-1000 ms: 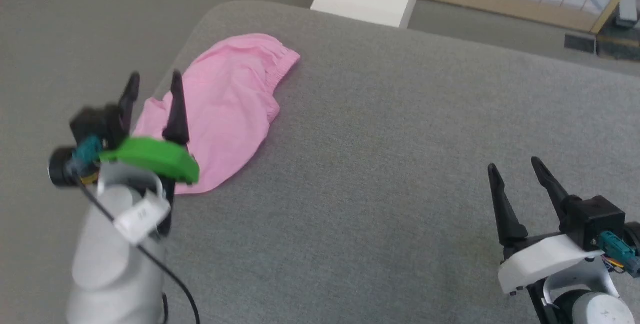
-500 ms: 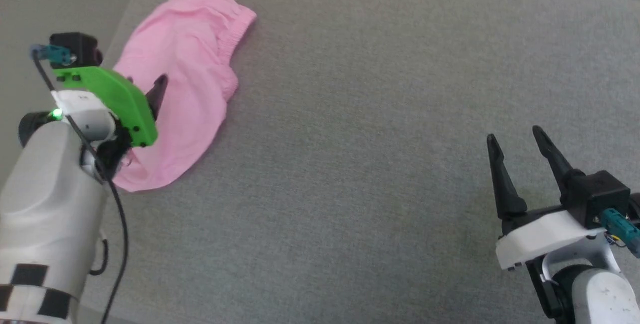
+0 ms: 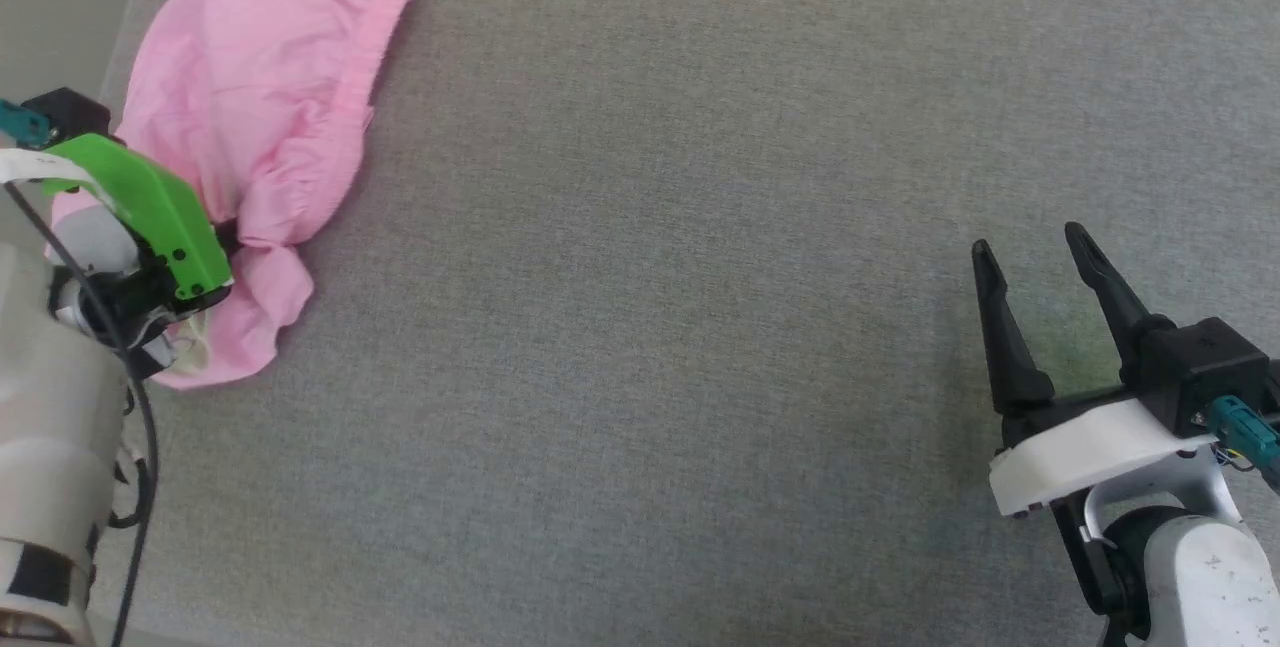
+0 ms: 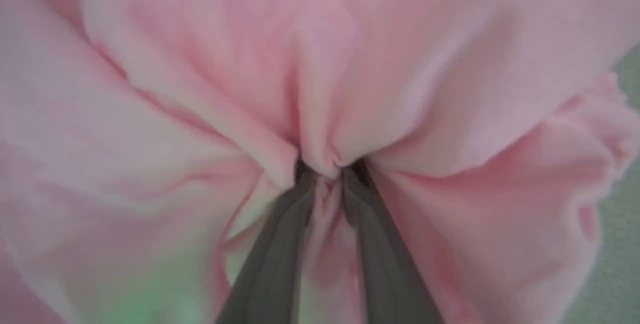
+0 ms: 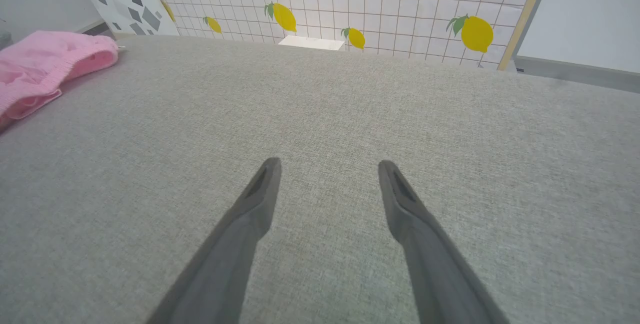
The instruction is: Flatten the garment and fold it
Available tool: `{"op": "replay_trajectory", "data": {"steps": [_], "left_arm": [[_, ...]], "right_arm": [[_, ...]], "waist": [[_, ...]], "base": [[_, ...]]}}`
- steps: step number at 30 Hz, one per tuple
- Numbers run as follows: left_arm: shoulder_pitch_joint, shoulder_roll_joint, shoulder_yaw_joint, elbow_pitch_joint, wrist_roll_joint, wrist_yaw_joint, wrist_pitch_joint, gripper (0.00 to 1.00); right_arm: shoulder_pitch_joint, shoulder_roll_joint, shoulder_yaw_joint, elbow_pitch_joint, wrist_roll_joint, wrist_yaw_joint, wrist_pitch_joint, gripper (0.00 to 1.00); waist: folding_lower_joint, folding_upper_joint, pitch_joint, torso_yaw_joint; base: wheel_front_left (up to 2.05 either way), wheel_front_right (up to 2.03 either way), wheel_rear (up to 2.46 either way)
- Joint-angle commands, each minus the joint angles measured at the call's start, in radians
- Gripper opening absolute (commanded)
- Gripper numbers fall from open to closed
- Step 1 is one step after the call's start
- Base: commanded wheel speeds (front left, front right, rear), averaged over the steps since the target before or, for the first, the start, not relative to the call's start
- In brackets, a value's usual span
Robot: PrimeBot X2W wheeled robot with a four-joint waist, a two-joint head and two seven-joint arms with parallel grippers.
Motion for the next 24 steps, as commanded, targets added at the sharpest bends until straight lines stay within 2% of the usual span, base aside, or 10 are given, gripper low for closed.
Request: {"op": "replay_trajectory", "data": {"steps": [1, 4, 6, 16, 20, 24], "left_arm": [[0.048, -0.035, -0.033, 0.04, 0.006, 0.002, 0.004, 0.0], [0.034, -0.024, -0.044, 0.039, 0.022, 0.002, -0.06, 0.0], [0.018, -0.009, -0.049, 0.039, 0.046, 0.002, -0.141, 0.0], [-0.077, 0.003, -0.068, 0.024, 0.196, 0.056, -0.64, 0.0], [-0.108, 0.002, -0.087, 0.012, 0.243, 0.075, -0.751, 0.0], [-0.125, -0.01, -0.105, -0.015, 0.274, 0.078, -0.789, 0.0]], "right_arm": [[-0.014, 0.0, -0.003, 0.004, 0.005, -0.002, -0.005, 1.0], [-0.008, 0.0, -0.006, 0.018, 0.012, -0.002, -0.011, 1.0], [0.0, 0.0, -0.006, 0.029, 0.02, -0.002, -0.016, 1.0], [0.075, 0.0, -0.022, 0.079, 0.079, -0.002, -0.05, 1.0], [0.114, 0.0, -0.024, 0.092, 0.102, -0.002, -0.061, 1.0], [0.152, 0.0, -0.031, 0.103, 0.127, -0.002, -0.072, 1.0]], "waist": [[-0.0001, 0.0076, -0.013, 0.003], [-0.0001, 0.0076, -0.045, 0.011], [-0.0001, 0.0076, -0.073, 0.018], [-0.0001, 0.0076, -0.268, 0.039], [-0.0001, 0.0076, -0.343, 0.03], [-0.0001, 0.0076, -0.41, 0.009]], "base": [[0.0, 0.0, 0.0], [0.0, 0.0, 0.0], [0.0, 0.0, 0.0], [0.0, 0.0, 0.0], [0.0, 0.0, 0.0], [0.0, 0.0, 0.0]]}}
